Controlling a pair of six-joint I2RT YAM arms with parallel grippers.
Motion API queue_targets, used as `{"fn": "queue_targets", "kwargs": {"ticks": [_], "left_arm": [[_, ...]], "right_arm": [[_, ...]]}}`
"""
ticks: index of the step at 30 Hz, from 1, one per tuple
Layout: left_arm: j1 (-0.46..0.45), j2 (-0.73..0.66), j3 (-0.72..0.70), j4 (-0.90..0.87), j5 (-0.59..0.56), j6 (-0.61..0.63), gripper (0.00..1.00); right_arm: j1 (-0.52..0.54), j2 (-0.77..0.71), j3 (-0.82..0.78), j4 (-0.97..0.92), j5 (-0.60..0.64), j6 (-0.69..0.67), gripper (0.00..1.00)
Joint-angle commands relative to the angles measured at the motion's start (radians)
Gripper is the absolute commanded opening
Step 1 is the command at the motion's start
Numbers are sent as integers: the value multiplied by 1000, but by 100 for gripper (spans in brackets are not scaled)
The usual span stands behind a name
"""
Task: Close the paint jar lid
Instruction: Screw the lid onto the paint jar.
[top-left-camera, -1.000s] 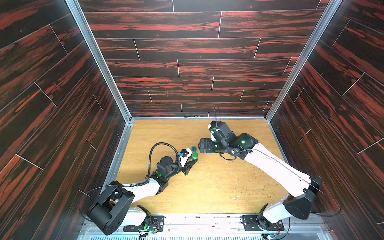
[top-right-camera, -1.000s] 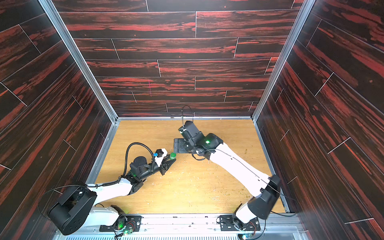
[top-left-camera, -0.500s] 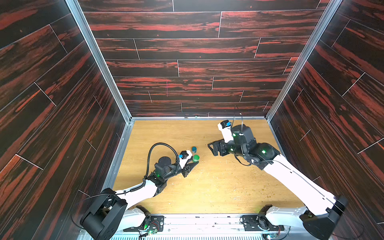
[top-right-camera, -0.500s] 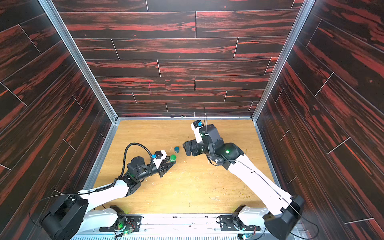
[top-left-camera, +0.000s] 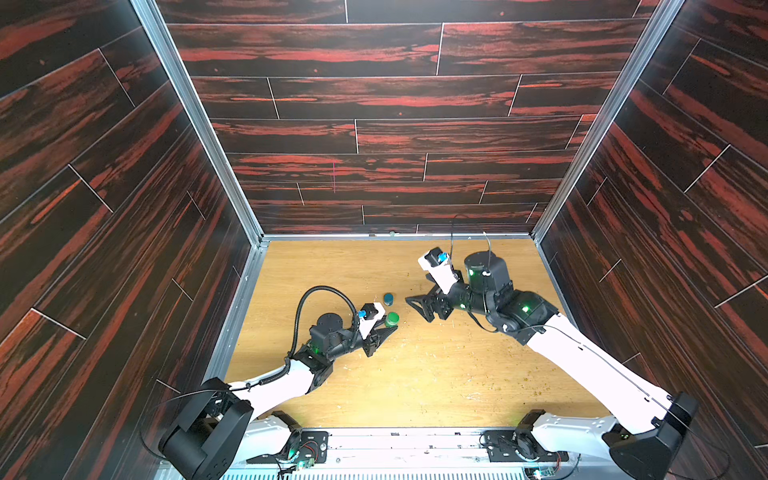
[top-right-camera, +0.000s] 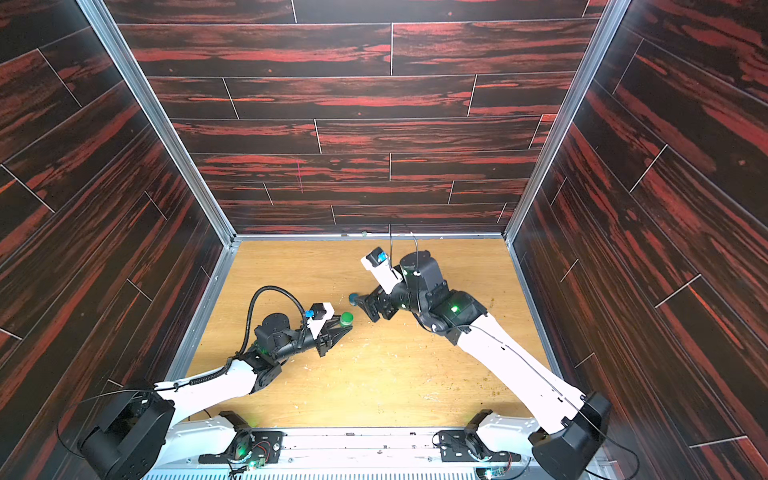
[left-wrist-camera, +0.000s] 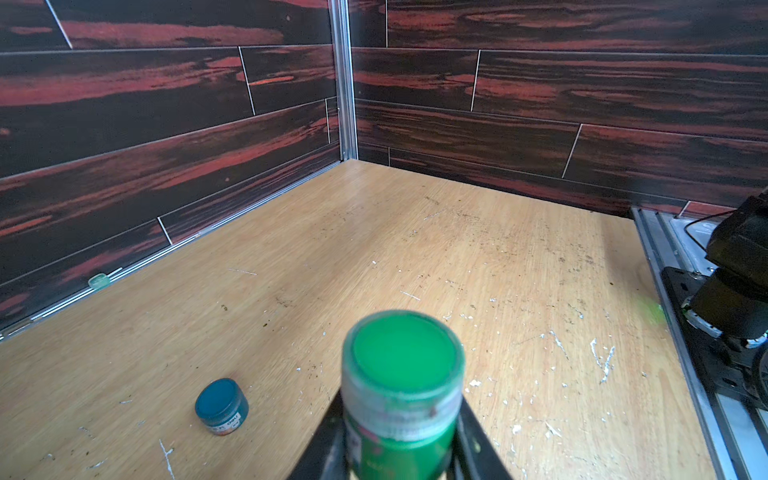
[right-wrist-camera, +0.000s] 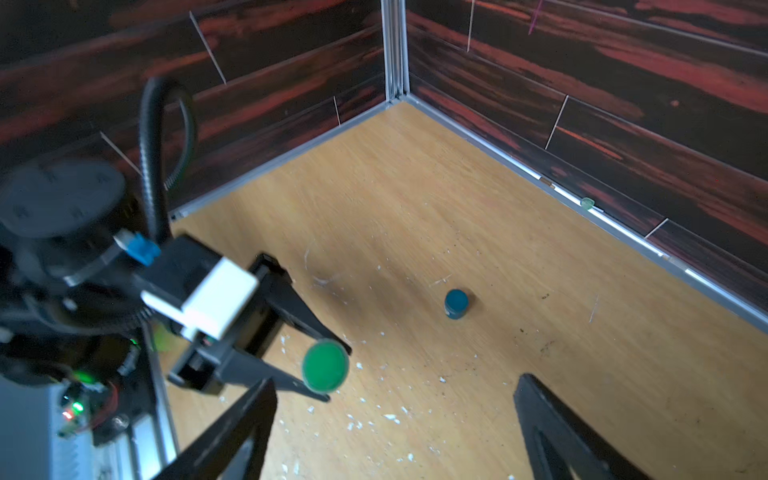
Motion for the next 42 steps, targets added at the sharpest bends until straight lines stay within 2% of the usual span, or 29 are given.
{"fn": "queue_targets", "kwargs": {"ticks": [1, 3, 5, 9, 13, 18, 24, 34, 42], "left_arm": [[6, -32, -8, -5, 51, 17, 20], [6, -37, -8, -17, 70, 20, 20], [6, -42, -7, -31, 87, 29, 20], [6, -60, -9, -56, 111, 44, 20], [6, -73, -3, -87, 132, 61, 20], [6, -78, 6, -118, 160, 67, 20], [6, -82, 6, -128, 161, 72, 20], [6, -84, 3, -136, 158, 78, 20], [6, -80, 0, -135, 150, 82, 20]], "right_arm": [[0, -1, -31, 26, -66, -219, 93], [0, 6, -45, 17, -68, -266, 92], [-1, -2, -81, 25, -95, -332, 87], [-1, -26, -143, 69, -222, -410, 80], [0, 31, -100, 6, -337, -434, 79], [0, 98, -51, -43, -393, -446, 77], [-1, 175, 23, -152, -464, -453, 71], [-1, 278, 107, -286, -472, -479, 63], [-1, 323, 146, -315, -443, -492, 60]]}}
